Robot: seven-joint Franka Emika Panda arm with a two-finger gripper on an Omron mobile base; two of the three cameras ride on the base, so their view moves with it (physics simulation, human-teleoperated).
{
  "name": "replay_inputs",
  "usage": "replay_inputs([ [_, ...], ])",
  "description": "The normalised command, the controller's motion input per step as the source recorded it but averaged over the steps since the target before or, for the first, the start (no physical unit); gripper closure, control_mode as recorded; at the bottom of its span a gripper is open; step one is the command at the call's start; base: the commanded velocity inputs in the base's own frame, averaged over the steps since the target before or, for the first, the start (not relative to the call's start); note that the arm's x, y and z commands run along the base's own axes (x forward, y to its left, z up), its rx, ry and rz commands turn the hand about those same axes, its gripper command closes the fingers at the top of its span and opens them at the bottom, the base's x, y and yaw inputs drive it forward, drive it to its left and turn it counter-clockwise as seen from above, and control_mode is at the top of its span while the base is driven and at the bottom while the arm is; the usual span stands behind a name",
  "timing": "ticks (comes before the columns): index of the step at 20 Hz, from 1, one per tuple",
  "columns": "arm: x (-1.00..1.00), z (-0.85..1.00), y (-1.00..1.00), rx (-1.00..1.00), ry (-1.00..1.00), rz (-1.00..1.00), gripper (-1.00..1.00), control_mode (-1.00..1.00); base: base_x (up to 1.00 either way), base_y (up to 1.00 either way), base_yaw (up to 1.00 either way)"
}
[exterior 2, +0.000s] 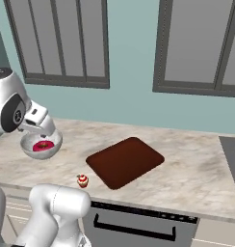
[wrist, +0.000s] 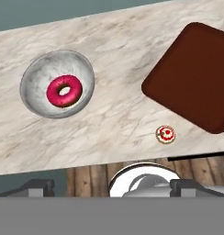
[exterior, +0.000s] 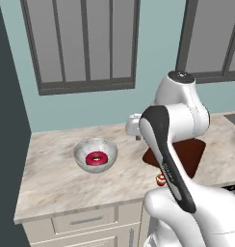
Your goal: Place the bowl with donut and the cupcake onto the tray.
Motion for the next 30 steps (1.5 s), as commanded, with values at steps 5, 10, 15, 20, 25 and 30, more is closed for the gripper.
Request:
replay_inputs([
  [5,0.18,-0.25,0.22,0.03,0.11,-0.02,-1.0,-1.0,0.0,0.0,0.0],
  [10,0.33,-0.18,0.19,0.01,0.02,-0.04,-1.0,-1.0,0.0,0.0,0.0],
  [15,0.4,-0.2,0.0,0.03,0.0,0.0,-1.0,-1.0,0.0,0.0,0.0],
  [20,0.37,-0.28,0.01,0.02,0.0,0.0,-1.0,-1.0,0.0,0.0,0.0],
  [25,0.28,-0.32,0.12,0.0,0.0,-0.01,-1.0,-1.0,0.0,0.0,0.0],
  [30,0.24,-0.26,0.19,0.0,0.0,-0.02,-1.0,-1.0,0.0,0.0,0.0],
])
